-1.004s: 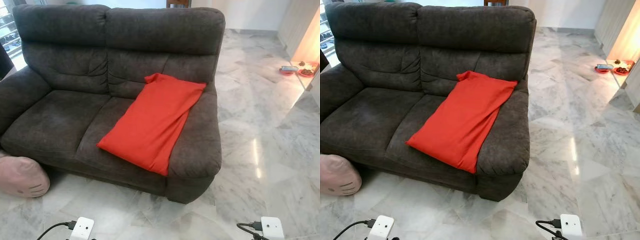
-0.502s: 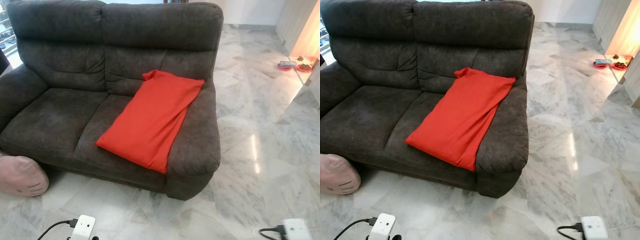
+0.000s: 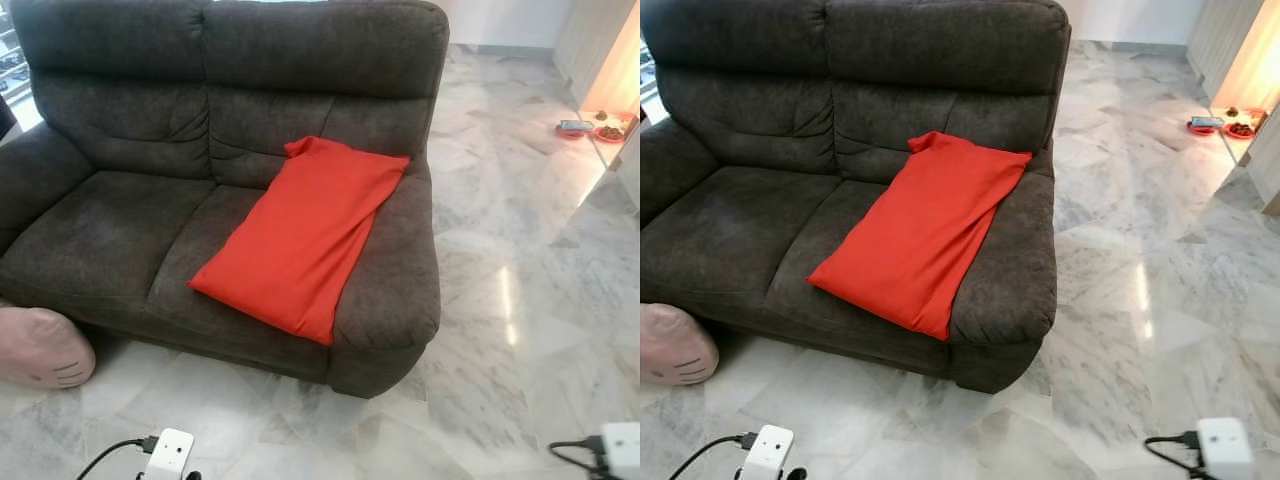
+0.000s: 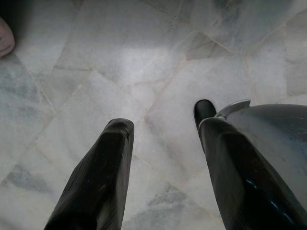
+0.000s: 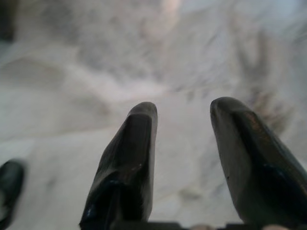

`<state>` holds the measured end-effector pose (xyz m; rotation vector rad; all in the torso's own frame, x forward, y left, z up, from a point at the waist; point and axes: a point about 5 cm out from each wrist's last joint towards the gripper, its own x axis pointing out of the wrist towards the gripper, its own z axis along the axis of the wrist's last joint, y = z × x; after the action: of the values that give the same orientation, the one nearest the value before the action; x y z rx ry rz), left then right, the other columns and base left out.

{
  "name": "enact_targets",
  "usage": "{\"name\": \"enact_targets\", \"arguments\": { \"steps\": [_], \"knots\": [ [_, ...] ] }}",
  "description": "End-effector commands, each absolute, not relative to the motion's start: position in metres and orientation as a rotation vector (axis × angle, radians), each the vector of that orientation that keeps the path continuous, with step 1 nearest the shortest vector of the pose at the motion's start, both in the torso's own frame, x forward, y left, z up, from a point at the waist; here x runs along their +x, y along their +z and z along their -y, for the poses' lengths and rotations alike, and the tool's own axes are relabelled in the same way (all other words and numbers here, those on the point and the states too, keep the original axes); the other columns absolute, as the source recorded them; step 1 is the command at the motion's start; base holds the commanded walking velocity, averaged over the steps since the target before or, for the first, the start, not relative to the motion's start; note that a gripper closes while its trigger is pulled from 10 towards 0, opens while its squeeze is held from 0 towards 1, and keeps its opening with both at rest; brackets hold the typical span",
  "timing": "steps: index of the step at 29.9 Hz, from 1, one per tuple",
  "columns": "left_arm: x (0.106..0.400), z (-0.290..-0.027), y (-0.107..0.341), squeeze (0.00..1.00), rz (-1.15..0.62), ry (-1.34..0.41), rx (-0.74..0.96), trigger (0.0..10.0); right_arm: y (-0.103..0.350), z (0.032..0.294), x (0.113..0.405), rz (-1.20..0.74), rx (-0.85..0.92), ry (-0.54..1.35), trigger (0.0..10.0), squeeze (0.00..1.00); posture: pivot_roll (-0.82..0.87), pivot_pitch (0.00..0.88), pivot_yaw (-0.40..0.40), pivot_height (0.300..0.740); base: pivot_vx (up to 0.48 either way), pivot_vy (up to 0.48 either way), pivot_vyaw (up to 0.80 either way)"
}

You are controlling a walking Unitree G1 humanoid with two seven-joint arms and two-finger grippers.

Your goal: Move the pillow to the sofa from floor

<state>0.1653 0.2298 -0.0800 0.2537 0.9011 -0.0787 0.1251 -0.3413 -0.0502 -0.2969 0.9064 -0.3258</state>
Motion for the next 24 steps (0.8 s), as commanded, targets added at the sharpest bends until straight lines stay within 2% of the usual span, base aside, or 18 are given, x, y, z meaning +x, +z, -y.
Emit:
{"name": "enact_targets", "arguments": {
  "steps": [1,7,10,13,24],
  "knots": [
    [0.164,-0.234,-0.08,0.0,-0.911,-0.073,0.263,10.0,-0.061,0.33,0.116,-0.959,-0.257,-0.306,10.0,0.0,0.09,0.079,0.002,0.74,0.0,0.0,0.0],
    [0.164,-0.235,-0.08,0.0,-0.91,-0.077,0.274,10.0,-0.086,0.291,0.096,-1.068,-0.178,-0.256,10.0,0.0,0.11,0.083,0.006,0.74,0.0,0.0,0.0],
    [0.164,-0.235,-0.079,0.0,-0.909,-0.079,0.277,10.0,-0.09,0.282,0.094,-1.076,-0.149,-0.26,10.0,0.0,0.1,0.085,0.01,0.74,0.0,0.0,0.0],
    [0.164,-0.236,-0.079,0.0,-0.912,-0.083,0.279,10.0,-0.093,0.276,0.093,-1.08,-0.094,-0.296,10.0,0.0,0.1,0.083,0.01,0.74,0.0,0.0,0.0],
    [0.162,-0.236,-0.081,0.0,-0.931,-0.073,0.27,10.0,-0.096,0.266,0.097,-1.082,-0.086,-0.264,10.0,0.0,0.1,0.078,0.009,0.74,0.0,0.0,0.0]
  ]
}}
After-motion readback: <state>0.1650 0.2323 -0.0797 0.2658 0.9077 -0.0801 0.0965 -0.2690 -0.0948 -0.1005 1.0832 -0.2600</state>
